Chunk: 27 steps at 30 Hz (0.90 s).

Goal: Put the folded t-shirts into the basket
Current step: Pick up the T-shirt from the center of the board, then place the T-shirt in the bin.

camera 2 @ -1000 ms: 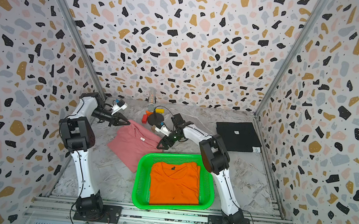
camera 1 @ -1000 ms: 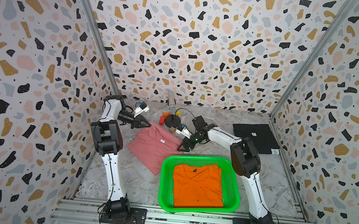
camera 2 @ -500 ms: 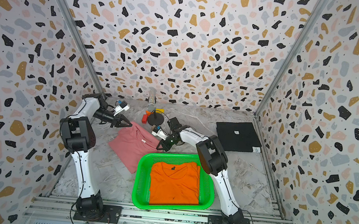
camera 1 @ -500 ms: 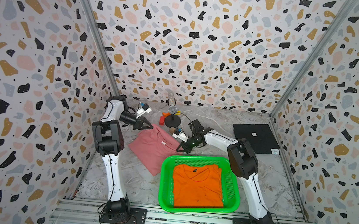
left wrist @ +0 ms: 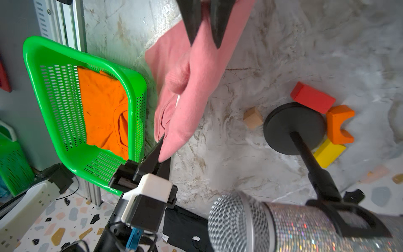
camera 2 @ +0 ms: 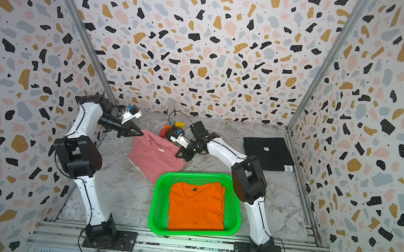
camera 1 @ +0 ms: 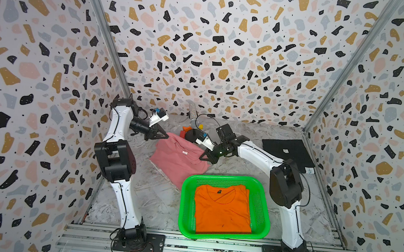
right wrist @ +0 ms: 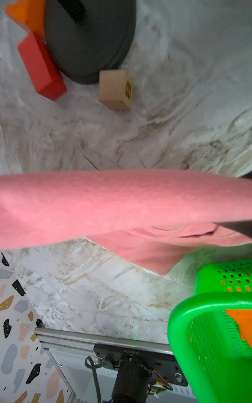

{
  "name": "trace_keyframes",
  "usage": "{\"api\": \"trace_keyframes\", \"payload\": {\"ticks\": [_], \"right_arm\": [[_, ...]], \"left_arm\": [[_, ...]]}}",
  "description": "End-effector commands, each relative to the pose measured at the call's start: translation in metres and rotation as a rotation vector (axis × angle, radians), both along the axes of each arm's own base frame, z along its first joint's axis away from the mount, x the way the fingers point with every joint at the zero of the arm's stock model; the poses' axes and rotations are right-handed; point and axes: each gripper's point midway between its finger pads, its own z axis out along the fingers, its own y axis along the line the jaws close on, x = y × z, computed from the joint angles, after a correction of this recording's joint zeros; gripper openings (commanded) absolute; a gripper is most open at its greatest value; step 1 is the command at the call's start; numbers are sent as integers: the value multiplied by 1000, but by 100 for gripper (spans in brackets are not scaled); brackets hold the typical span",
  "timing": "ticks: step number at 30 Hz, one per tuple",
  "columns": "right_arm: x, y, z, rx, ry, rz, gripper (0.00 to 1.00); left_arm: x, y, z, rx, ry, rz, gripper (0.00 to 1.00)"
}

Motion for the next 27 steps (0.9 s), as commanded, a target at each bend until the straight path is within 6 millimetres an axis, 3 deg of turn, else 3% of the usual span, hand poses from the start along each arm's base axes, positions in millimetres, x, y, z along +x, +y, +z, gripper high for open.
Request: {"api": "trace_keyframes", "payload": {"ticks": [1, 8, 12, 15, 19, 24, 27], "right_arm": [[-1, -9, 62, 18, -99, -3, 0], [-24, -38, 126, 24, -197, -8, 0], [-44, -62, 154, 4, -249, -20, 0], [-65, -85, 170, -18, -275, -36, 0], [-98, -118, 178, -45, -281, -64, 0], [-144, -162, 162, -162, -190, -80, 0], [-167, -186, 150, -219, -154, -100, 0]], "left_arm": [[-12, -4, 36, -1, -48, 42, 0], [-32, -17, 93, -68, -135, 112, 0], [-48, -28, 111, -81, -143, 157, 0], [-56, -39, 111, -69, -131, 206, 0], [-78, -63, 108, -93, -84, 257, 0], [-118, -112, 104, -138, -15, 213, 0], [-136, -140, 89, -158, 111, 166, 0]]}}
